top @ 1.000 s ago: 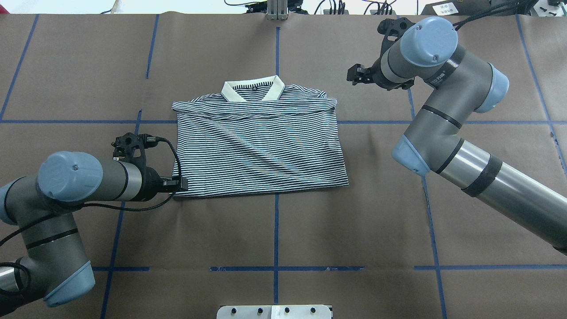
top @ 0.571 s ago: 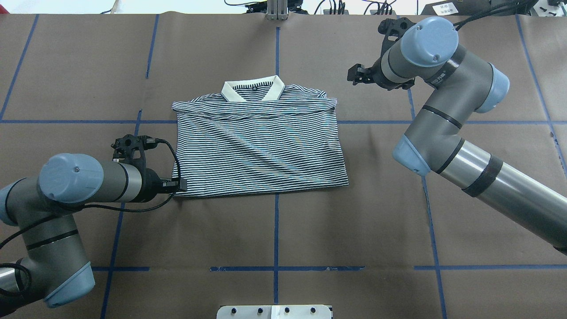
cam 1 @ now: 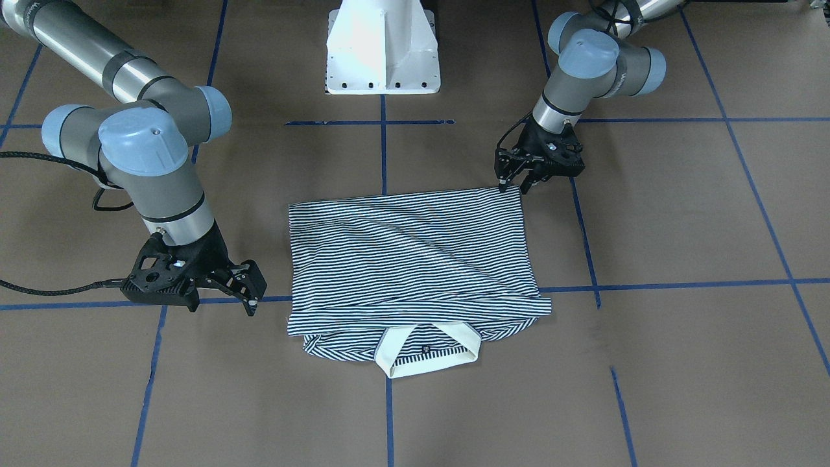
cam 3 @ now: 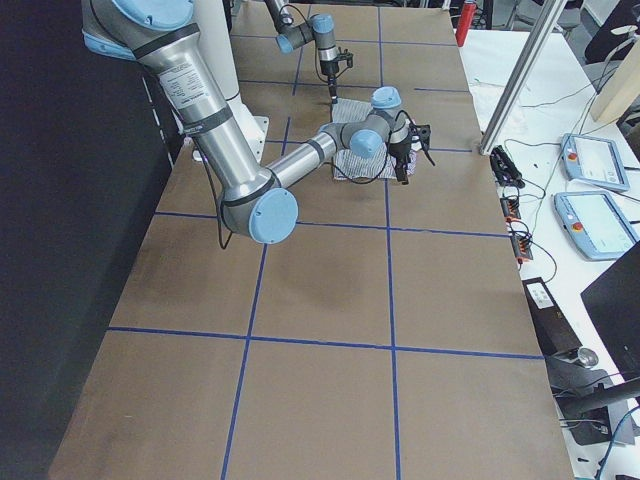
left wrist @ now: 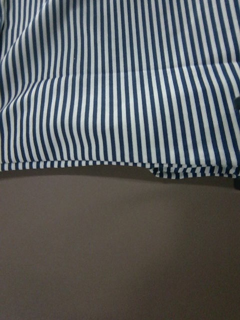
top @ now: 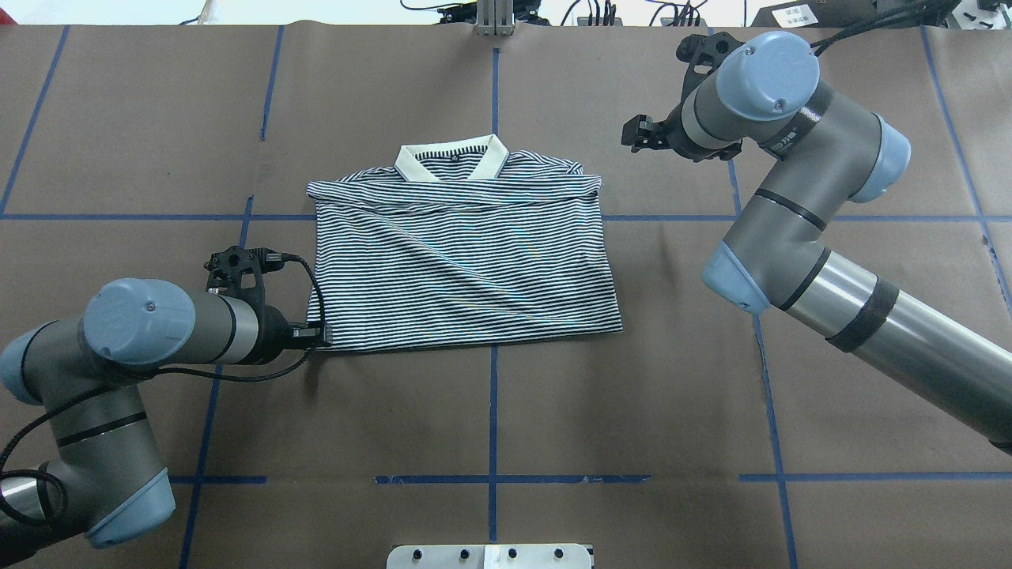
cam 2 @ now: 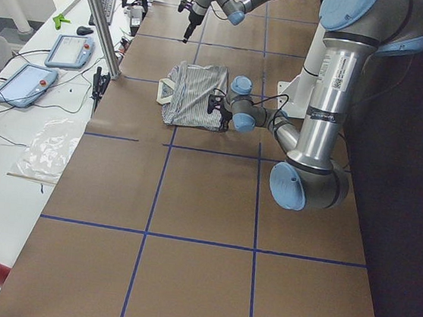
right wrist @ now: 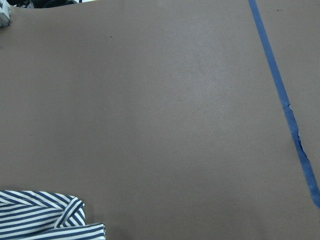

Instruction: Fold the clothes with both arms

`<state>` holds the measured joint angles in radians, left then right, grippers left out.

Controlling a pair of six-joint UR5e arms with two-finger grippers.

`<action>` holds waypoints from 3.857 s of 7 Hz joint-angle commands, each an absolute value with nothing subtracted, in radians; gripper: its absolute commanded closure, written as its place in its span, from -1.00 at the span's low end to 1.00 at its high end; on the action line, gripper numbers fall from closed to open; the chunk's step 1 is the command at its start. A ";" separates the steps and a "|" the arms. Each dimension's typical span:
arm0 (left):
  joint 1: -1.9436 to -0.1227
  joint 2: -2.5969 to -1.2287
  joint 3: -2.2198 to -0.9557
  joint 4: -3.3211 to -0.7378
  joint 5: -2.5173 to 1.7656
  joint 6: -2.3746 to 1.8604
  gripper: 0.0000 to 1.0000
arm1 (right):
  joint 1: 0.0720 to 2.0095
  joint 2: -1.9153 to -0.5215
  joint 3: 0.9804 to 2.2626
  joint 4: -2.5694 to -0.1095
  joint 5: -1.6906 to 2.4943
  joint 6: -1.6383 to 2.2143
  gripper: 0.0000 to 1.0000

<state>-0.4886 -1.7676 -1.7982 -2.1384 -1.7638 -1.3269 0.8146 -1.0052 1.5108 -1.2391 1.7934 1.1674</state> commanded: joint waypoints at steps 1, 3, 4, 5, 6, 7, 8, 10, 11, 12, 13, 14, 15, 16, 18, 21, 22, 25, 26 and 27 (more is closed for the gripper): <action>-0.488 -1.769 -1.796 -2.138 -1.749 -1.328 0.16 | 0.815 -1.008 1.511 -1.238 1.793 1.167 -1.00; -0.486 -1.767 -1.796 -2.138 -1.747 -1.322 1.00 | 0.815 -1.008 1.511 -1.238 1.795 1.167 -1.00; -0.486 -1.767 -1.798 -2.138 -1.746 -1.321 1.00 | 0.815 -1.008 1.511 -1.238 1.793 1.167 -1.00; -0.489 -1.755 -1.810 -2.138 -1.747 -1.312 1.00 | 0.813 -1.008 1.511 -1.238 1.793 1.167 -1.00; -0.497 -1.741 -1.812 -2.138 -1.750 -1.252 1.00 | 0.813 -1.008 1.509 -1.239 1.792 1.167 -1.00; -0.514 -1.730 -1.806 -2.138 -1.747 -1.165 1.00 | 0.813 -1.006 1.509 -1.239 1.790 1.167 -1.00; -0.610 -1.733 -1.772 -2.140 -1.752 -1.044 1.00 | 0.813 -1.006 1.509 -1.239 1.790 1.167 -1.00; -0.821 -1.837 -1.563 -2.144 -1.753 -0.832 1.00 | 0.813 -1.006 1.508 -1.239 1.789 1.169 -1.00; -0.895 -1.980 -1.375 -2.148 -1.752 -0.781 1.00 | 0.813 -1.006 1.508 -1.239 1.789 1.172 -1.00; -0.935 -2.149 -1.154 -2.216 -1.717 -0.781 1.00 | 0.813 -1.005 1.509 -1.241 1.789 1.177 -1.00; -0.943 -2.290 -0.926 -2.315 -1.638 -0.782 1.00 | 0.813 -1.003 1.509 -1.241 1.789 1.178 -1.00; -0.960 -2.336 -0.846 -2.338 -1.635 -0.767 1.00 | 0.813 -1.002 1.509 -1.241 1.789 1.181 -1.00; -0.982 -2.330 -0.845 -2.342 -1.635 -0.709 1.00 | 0.811 -0.997 1.509 -1.241 1.787 1.184 -1.00; -0.986 -2.309 -0.851 -2.345 -1.638 -0.653 -0.98 | 0.805 -0.991 1.503 -1.241 1.787 1.209 -1.00; -1.041 -2.284 -0.879 -2.382 -1.780 -0.531 -1.00 | 0.775 -0.840 1.377 -1.238 1.764 1.378 -0.96; -1.058 -2.223 -0.978 -2.384 -1.818 -0.502 -1.00 | 0.668 -0.597 1.142 -1.226 1.588 1.685 -0.64; -1.058 -2.221 -0.980 -2.384 -1.818 -0.502 -1.00 | 0.629 -0.556 1.061 -1.156 1.539 1.765 -0.64; -1.058 -2.221 -0.980 -2.385 -1.818 -0.506 -1.00 | 0.554 -0.471 0.856 -1.042 1.436 1.818 -0.62; -1.058 -2.221 -0.980 -2.385 -1.818 -0.508 -1.00 | 0.551 -0.444 0.818 -1.042 1.431 1.816 -0.60; -1.058 -2.221 -0.980 -2.385 -1.818 -0.508 -1.00 | 0.548 -0.427 0.795 -1.042 1.431 1.816 -0.56</action>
